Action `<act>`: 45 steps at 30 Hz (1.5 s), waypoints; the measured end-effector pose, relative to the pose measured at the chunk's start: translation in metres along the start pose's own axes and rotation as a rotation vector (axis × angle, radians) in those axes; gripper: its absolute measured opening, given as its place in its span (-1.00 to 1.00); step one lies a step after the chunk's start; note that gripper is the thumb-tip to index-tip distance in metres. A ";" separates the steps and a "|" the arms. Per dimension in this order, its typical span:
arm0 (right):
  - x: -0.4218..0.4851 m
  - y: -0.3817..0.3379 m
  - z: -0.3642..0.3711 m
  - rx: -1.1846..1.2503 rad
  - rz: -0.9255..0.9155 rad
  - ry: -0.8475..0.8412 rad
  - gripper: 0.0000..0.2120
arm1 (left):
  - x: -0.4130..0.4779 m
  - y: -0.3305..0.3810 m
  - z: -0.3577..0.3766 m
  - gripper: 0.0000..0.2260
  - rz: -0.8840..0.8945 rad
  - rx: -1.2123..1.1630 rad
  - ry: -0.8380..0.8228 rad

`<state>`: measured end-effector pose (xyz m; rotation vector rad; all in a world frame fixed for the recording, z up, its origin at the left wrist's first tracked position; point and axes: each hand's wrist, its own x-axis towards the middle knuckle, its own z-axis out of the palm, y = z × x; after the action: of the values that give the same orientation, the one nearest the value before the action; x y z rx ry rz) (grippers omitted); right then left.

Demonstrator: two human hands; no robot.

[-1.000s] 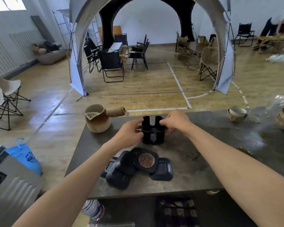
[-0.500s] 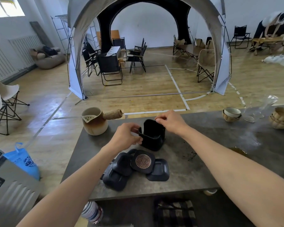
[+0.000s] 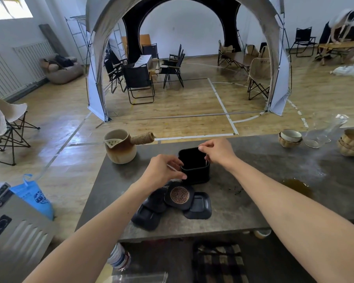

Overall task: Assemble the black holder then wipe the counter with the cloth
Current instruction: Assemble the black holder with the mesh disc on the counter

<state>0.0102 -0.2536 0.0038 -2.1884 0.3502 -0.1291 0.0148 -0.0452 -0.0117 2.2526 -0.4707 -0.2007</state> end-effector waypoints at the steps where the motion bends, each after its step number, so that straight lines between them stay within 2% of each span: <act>1: 0.000 0.000 -0.001 -0.011 -0.005 0.005 -0.86 | -0.001 0.000 0.000 -0.69 0.000 -0.001 0.004; 7: -0.015 -0.002 -0.008 -0.051 -0.075 0.106 -0.80 | -0.011 0.008 -0.010 -0.66 0.001 0.052 0.025; 11: -0.034 -0.009 -0.011 -0.096 -0.178 0.201 -0.81 | -0.018 0.010 -0.020 -0.70 0.010 0.229 0.021; 18: -0.079 -0.017 -0.001 -0.092 -0.178 0.014 -0.93 | -0.046 0.004 -0.029 -0.54 0.014 0.524 -0.118; 23: -0.105 -0.003 0.011 -0.196 -0.135 -0.067 -0.86 | -0.066 -0.006 -0.027 -0.54 -0.015 0.498 -0.020; 27: -0.117 0.010 0.017 -0.260 -0.040 -0.111 -0.87 | -0.080 -0.008 -0.018 -0.58 -0.045 0.583 0.013; 32: -0.125 0.018 0.025 -0.168 0.065 -0.145 -0.83 | -0.084 -0.001 -0.001 -0.69 -0.079 0.650 0.070; 35: -0.123 0.018 0.034 -0.167 0.094 -0.102 -0.76 | -0.083 0.001 0.006 -0.70 -0.133 0.584 0.111; 38: -0.123 0.016 0.037 -0.081 0.121 -0.082 -0.80 | -0.084 0.002 0.003 -0.76 -0.219 0.318 0.203; 42: -0.120 0.002 0.023 0.352 0.202 -0.072 -0.91 | -0.083 0.018 -0.020 -0.80 -0.256 -0.094 0.172; 45: -0.107 -0.019 0.005 0.552 0.191 -0.058 -0.97 | -0.074 0.040 -0.038 -0.80 -0.252 -0.242 0.143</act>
<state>-0.0869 -0.2072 0.0190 -1.6027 0.4303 -0.0477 -0.0523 -0.0133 0.0428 2.0647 -0.0795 -0.2114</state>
